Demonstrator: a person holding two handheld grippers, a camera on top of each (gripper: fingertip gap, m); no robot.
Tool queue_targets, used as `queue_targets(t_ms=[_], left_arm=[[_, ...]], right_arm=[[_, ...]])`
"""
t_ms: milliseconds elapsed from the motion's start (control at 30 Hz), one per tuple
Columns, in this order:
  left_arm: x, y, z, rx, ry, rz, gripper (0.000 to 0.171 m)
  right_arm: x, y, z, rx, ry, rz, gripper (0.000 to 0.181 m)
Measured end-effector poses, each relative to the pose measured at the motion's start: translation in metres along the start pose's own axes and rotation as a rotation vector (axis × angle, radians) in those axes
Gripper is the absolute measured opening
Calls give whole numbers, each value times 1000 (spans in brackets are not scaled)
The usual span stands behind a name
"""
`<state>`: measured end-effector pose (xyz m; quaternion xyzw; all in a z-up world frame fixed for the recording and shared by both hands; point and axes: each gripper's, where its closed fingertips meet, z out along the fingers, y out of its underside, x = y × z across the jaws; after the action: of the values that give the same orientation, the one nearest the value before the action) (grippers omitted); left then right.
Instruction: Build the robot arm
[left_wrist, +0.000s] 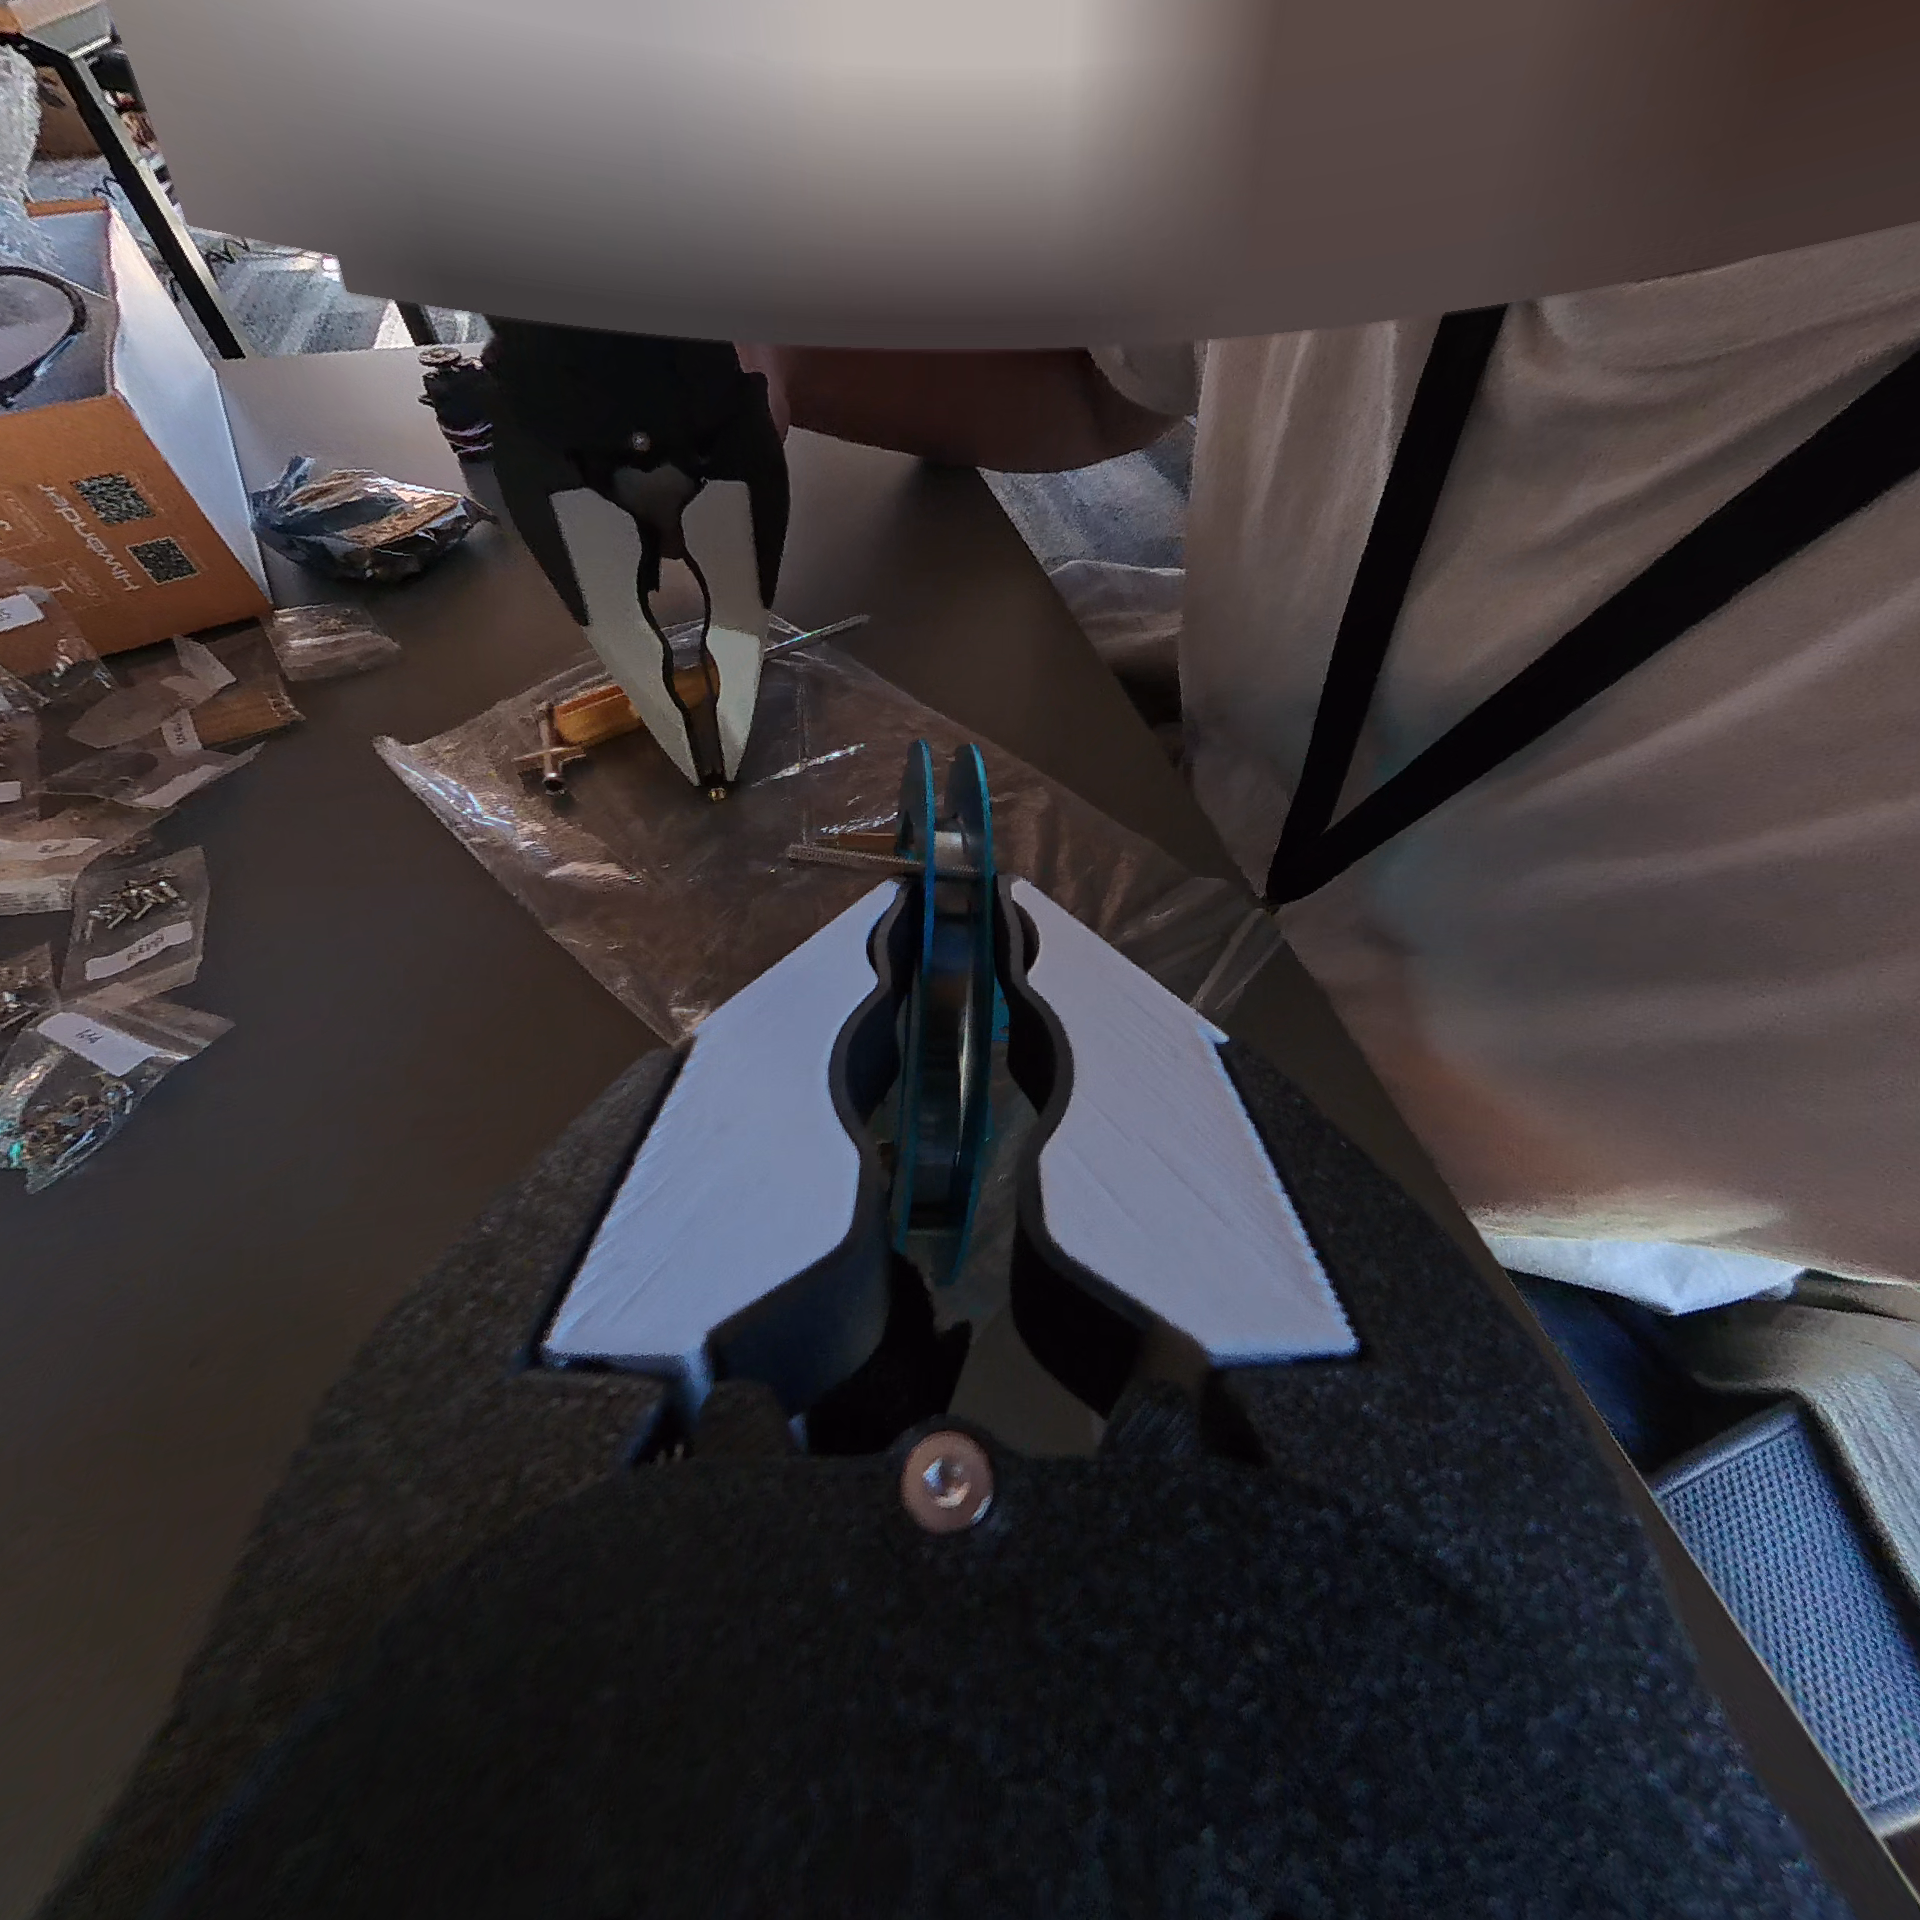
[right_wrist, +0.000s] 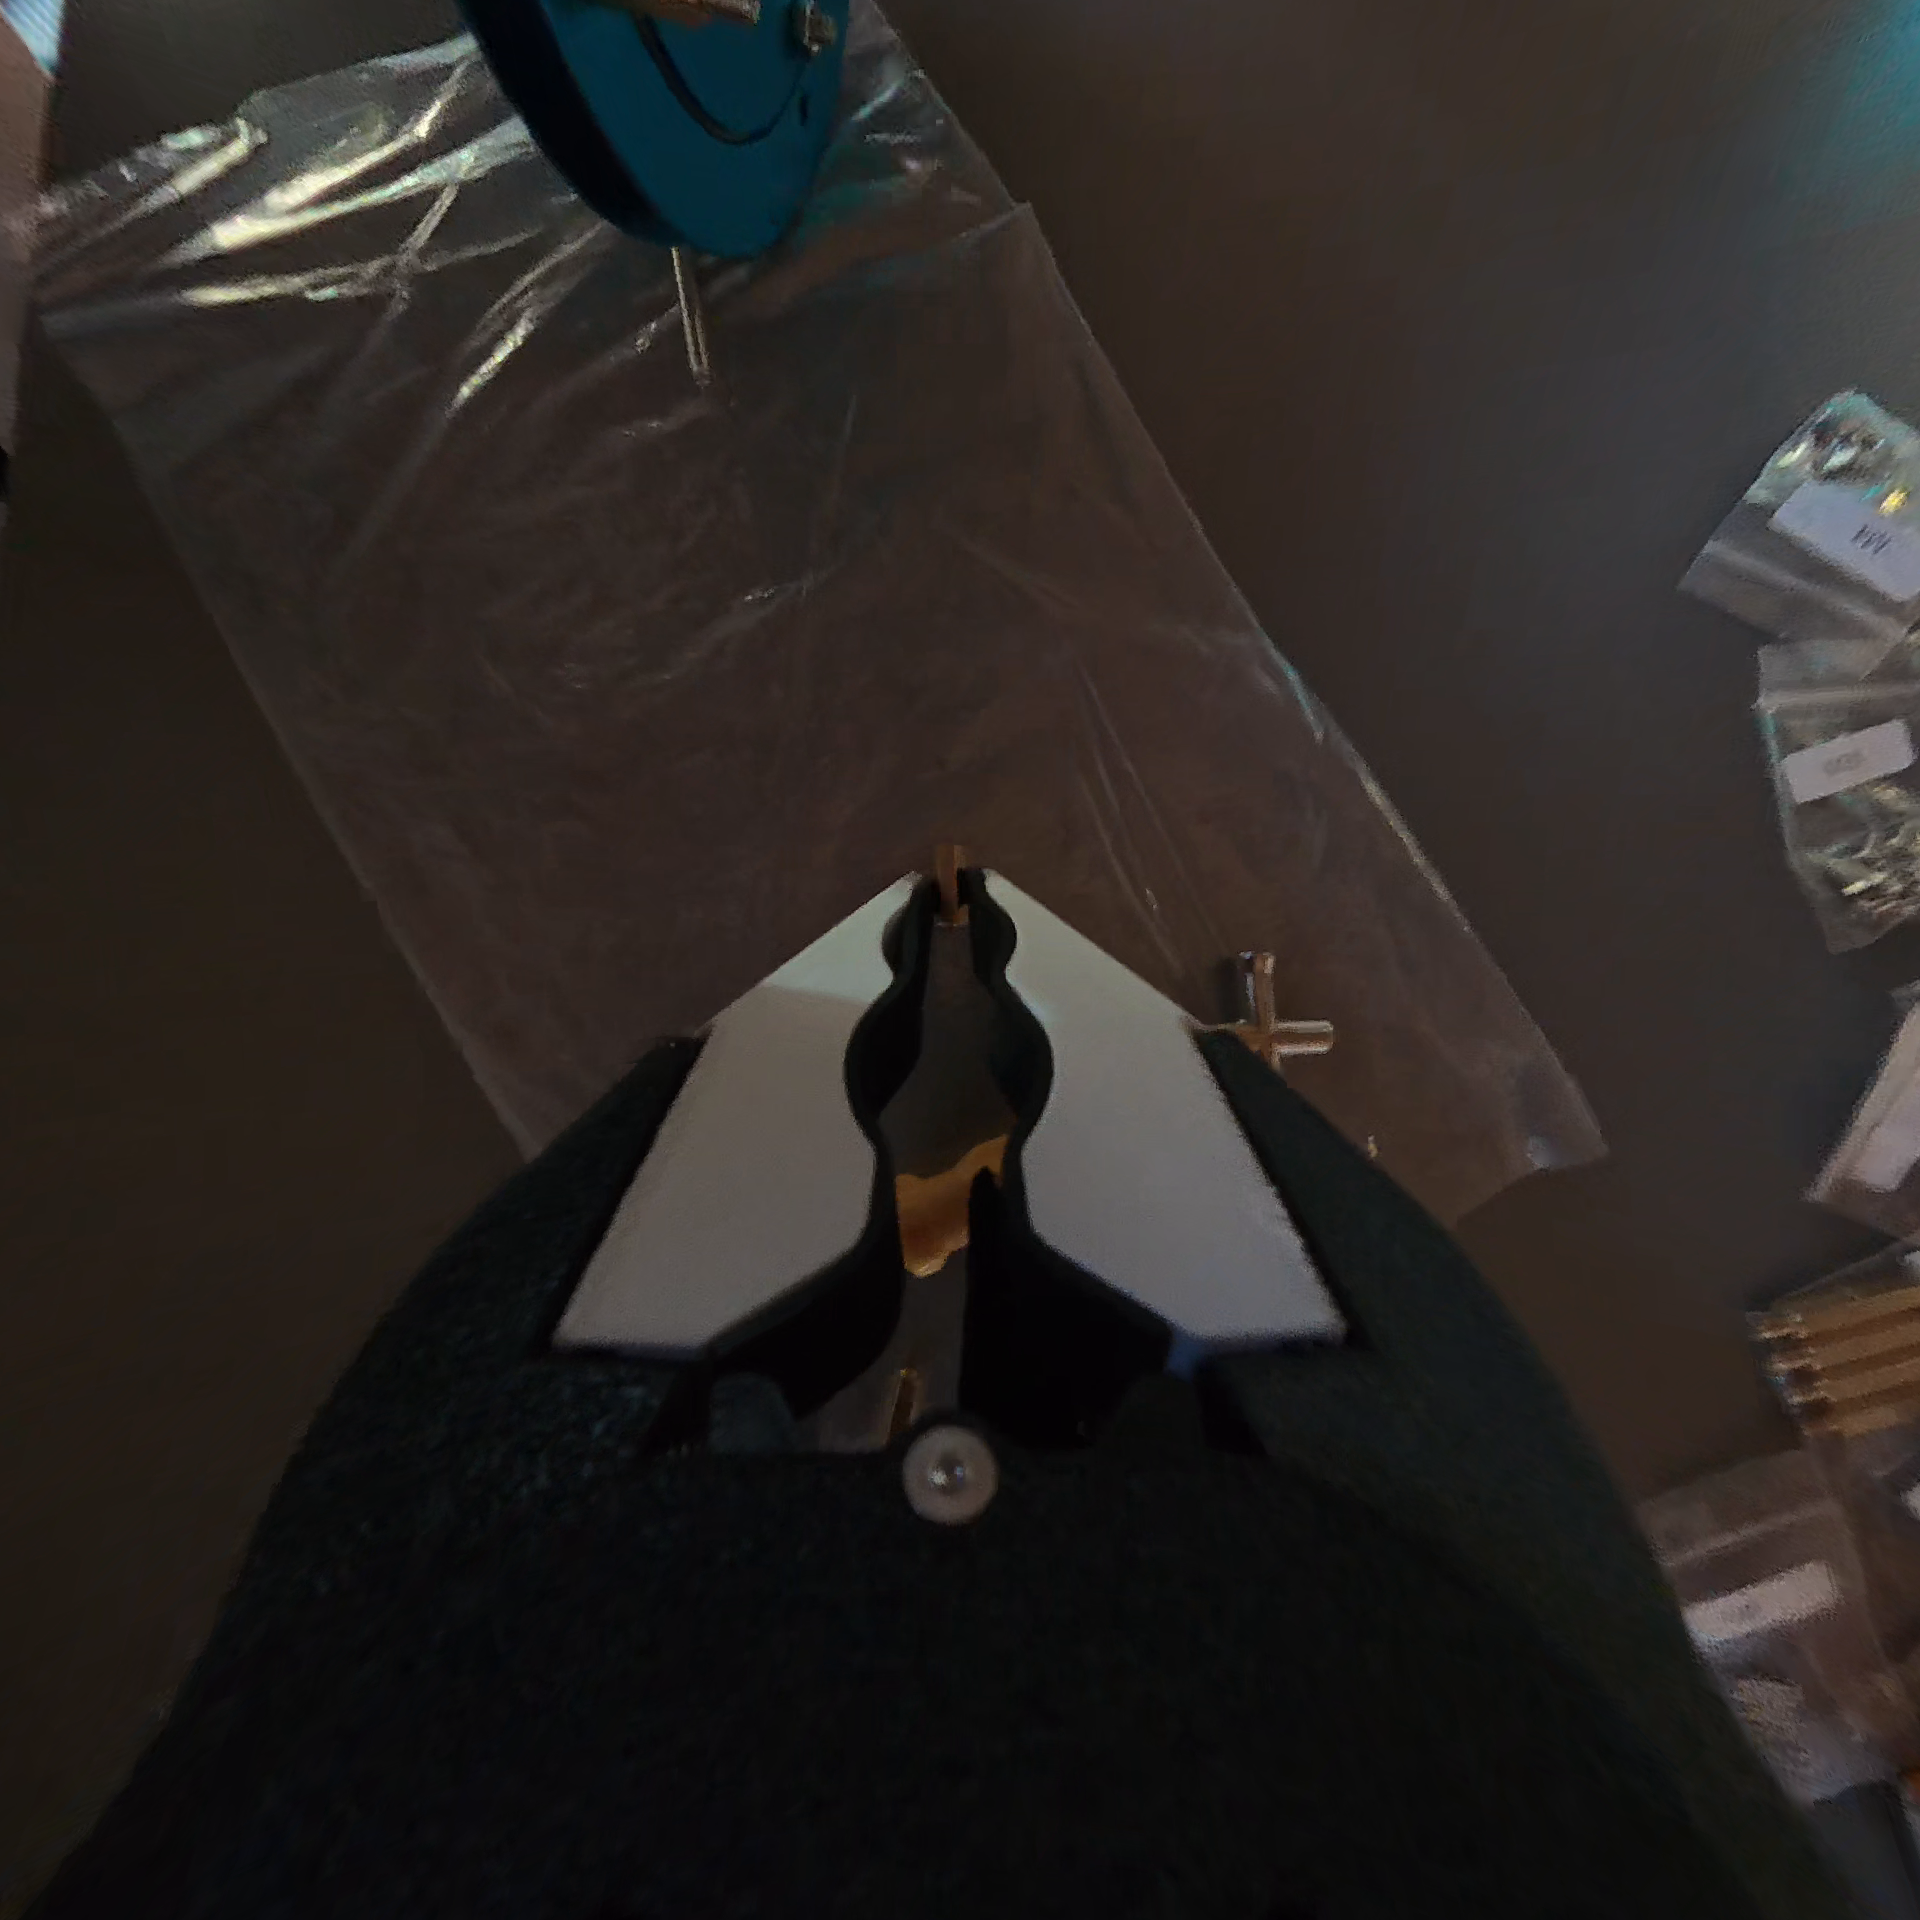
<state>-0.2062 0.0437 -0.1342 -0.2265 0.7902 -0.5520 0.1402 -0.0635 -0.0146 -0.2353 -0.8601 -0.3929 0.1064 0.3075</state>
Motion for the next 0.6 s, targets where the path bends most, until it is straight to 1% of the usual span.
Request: queue_targets(t_ms=[67,167,200,233,333,367,400,467,500,533,567,600], left_arm=[[2,0,0,12,16,-7,13],[5,0,-1,30,49,-12,13],[5,0,-2,35,57,-16,12],[6,0,-2,40,67,-24,12],[12,0,-4,57,125,-54,12],[14,0,-4,61,144,-63,12],[17,0,-4,64,162,-67,12],[17,0,-4,70,169,-71,12],[17,0,-4,73,168,-71,12],[17,0,-4,75,168,-71,12],[17,0,-4,75,169,-70,12],[17,0,-3,76,168,-69,12]], right_arm=[[12,-13,-3,15,99,-152,5],[25,-64,-10,125,259,-447,5],[27,-79,-8,143,287,-521,5],[25,-96,-5,181,292,-571,5],[4,-156,-7,414,216,-668,5],[-1,-171,-9,471,229,-730,5],[-4,-181,-9,515,273,-816,5],[-5,-195,-14,618,430,-942,5],[-11,-194,-10,648,433,-986,5],[-12,-188,-1,601,439,-1041,5],[-6,-185,2,565,494,-1060,5],[-7,-184,2,576,507,-1078,5]])
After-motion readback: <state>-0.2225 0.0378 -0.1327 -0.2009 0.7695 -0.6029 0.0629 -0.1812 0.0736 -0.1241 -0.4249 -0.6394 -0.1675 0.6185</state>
